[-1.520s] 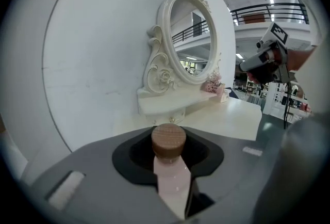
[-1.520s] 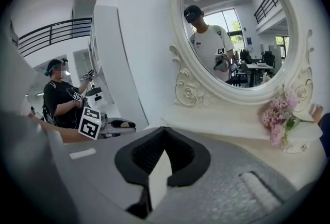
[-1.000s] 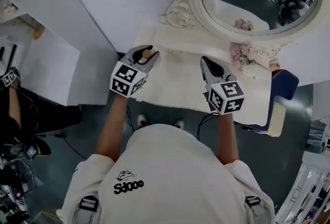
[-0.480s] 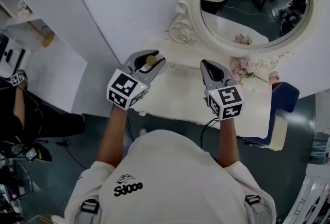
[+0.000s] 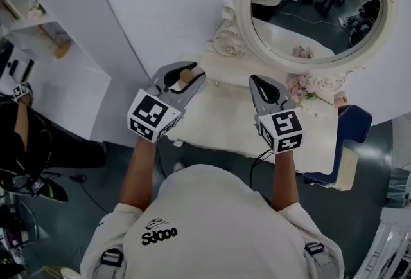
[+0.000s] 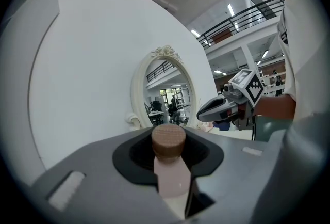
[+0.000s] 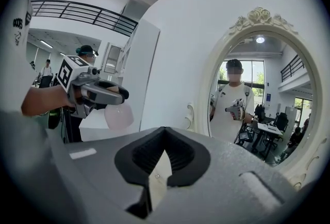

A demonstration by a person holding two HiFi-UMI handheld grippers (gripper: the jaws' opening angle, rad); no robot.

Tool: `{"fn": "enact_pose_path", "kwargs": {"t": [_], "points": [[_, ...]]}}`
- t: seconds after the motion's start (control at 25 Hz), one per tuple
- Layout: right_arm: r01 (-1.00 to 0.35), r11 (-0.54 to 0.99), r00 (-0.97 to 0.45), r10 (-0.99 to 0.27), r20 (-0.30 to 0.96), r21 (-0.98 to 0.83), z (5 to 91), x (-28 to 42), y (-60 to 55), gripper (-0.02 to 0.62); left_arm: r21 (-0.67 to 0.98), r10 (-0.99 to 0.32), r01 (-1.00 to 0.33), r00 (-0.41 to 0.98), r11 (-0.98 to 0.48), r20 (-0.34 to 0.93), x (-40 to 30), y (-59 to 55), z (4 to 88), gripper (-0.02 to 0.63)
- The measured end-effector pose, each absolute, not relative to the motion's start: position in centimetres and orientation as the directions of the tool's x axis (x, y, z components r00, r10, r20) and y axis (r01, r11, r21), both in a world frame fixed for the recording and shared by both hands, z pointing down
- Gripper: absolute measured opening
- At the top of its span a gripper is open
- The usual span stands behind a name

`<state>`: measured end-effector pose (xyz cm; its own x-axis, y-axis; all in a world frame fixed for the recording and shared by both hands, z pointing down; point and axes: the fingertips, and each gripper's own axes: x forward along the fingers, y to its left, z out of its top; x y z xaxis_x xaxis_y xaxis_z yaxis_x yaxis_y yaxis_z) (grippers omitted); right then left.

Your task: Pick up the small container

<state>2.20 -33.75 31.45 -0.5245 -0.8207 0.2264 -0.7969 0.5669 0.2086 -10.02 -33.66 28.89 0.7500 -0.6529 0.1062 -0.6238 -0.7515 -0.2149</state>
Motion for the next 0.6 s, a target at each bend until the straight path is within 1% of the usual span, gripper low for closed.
{"fn": "enact_pose_path", "kwargs": {"t": [0.6], "points": [[-0.798,0.566,-0.519,-0.82,0.242,0.207,31.7,2.0,-32.8,0.002,-0.225,-0.649,-0.617,0.752,-0.754,0.113,-10.3,-32.3,28.8,0.129]]}}
